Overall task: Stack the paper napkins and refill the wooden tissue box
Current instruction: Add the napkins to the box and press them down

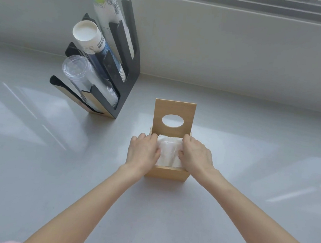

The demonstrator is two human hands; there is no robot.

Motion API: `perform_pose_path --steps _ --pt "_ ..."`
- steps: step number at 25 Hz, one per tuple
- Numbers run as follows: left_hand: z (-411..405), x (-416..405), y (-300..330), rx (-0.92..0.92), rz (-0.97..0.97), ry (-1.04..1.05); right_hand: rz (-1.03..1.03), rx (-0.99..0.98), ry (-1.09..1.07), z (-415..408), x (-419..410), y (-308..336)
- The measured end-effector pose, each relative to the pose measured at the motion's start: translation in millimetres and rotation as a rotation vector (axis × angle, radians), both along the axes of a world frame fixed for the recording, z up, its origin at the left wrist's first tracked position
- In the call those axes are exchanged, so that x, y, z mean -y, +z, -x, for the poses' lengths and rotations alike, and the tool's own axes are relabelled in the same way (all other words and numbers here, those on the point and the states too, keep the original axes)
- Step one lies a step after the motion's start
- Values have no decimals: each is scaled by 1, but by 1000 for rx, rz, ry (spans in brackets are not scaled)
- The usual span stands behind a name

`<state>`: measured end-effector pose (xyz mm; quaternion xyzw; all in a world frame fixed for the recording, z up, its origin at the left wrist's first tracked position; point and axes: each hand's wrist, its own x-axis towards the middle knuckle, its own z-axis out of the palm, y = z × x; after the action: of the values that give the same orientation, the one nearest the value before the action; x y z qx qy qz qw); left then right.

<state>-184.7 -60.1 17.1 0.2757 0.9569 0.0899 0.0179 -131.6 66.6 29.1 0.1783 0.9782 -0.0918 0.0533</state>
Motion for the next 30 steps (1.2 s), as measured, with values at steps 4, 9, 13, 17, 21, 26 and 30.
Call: perform_pose_path --steps 4,9,13,17,21,26,30 --pt "0 -7 -7 -51 129 -50 -128 131 96 6 -2 -3" --pt "6 -14 -15 -107 280 -111 -253 230 169 13 2 -7" --pt "9 -17 -19 -146 350 -150 -272 224 234 12 6 -4" --pt "9 -15 -20 -165 339 -151 -274 165 261 11 5 -4" --pt "7 -10 -18 -188 270 -122 -247 145 213 10 4 -2" --pt "10 -4 -18 -200 240 -122 -155 79 139 2 -5 -1" --pt "5 -1 -9 -257 268 -187 -168 -89 153 -3 -11 10"
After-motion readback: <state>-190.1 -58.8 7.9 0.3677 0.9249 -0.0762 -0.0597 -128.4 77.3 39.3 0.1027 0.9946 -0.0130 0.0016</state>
